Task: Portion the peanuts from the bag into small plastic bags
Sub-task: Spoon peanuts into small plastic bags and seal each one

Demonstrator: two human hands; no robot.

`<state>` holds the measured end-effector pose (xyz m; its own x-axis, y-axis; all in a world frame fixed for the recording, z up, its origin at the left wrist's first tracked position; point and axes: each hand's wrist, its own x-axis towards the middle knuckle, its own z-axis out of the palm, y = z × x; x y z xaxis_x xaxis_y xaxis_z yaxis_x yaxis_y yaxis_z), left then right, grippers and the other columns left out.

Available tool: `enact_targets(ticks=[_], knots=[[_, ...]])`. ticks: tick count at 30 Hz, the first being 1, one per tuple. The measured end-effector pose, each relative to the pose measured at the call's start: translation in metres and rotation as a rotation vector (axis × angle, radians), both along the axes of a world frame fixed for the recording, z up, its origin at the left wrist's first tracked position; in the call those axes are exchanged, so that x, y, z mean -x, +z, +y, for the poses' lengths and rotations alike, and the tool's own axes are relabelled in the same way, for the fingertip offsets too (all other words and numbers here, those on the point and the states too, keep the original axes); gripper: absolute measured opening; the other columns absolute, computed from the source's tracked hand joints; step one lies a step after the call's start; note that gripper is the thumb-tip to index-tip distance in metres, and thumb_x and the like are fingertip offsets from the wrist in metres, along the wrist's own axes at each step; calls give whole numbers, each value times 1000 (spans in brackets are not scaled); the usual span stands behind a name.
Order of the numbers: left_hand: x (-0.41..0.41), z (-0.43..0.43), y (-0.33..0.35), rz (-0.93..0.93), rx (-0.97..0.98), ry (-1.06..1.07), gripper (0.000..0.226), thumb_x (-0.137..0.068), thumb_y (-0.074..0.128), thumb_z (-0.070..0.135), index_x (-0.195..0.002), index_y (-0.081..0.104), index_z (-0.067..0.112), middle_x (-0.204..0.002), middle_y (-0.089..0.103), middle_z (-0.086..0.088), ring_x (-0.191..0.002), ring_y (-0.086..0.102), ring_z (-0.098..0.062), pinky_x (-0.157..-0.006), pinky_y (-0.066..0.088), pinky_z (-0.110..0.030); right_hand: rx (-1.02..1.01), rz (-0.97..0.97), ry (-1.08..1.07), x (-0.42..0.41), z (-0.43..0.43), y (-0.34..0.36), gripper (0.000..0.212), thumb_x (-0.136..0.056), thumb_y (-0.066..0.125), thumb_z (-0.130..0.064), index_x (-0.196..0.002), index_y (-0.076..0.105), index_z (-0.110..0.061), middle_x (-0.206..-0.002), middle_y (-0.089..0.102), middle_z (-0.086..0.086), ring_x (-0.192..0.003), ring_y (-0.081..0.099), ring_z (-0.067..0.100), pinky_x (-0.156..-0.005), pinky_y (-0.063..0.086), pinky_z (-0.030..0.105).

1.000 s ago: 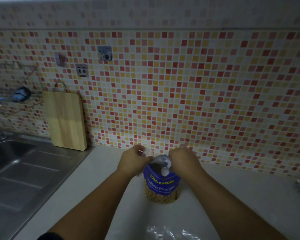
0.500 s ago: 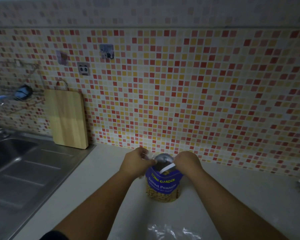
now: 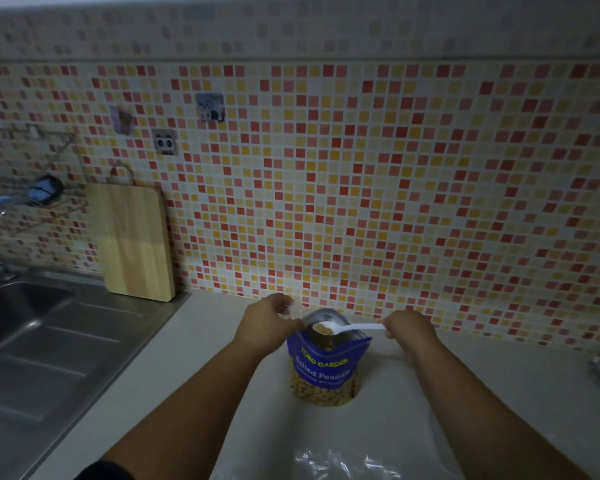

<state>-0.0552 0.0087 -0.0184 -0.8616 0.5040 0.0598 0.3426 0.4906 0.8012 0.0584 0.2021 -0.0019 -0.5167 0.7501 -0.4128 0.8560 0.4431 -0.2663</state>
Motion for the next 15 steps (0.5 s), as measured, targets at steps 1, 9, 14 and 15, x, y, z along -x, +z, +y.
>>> enact_targets(ticks=[1, 9, 14, 15], knots=[[0, 1, -1, 13, 17, -5, 57, -73, 78, 31, -123, 57, 15, -118, 63, -2, -93, 56, -12, -73, 50, -25, 65, 103, -66, -1, 1, 2, 27, -94, 47, -8, -119, 56, -4, -85, 54, 9, -86, 51, 20, -77, 45, 27], [-9, 7, 2, 126, 132, -82, 56, -76, 74, 30, -127, 54, 19, -125, 61, 0, -107, 60, -18, -79, 50, -24, 96, 322, -291, 5, 8, 28, 39, -95, 47, -17, -58, 46, -6, -68, 45, 6, -67, 44, 19, -74, 37, 29], [-15, 13, 6, 175, 160, -95, 57, -76, 72, 33, -129, 53, 24, -123, 61, 5, -102, 58, -13, -74, 48, -23, 84, 396, -297, 0, -7, 39, 32, -93, 48, -15, -61, 49, -9, -70, 47, 4, -61, 45, 17, -56, 39, 27], [-16, 14, 7, 180, 164, -97, 57, -76, 72, 34, -129, 53, 24, -123, 61, 5, -102, 58, -13, -76, 50, -24, 96, 475, -249, 2, -2, 31, 29, -91, 49, -12, -62, 48, -11, -70, 47, 3, -61, 46, 16, -57, 41, 27]])
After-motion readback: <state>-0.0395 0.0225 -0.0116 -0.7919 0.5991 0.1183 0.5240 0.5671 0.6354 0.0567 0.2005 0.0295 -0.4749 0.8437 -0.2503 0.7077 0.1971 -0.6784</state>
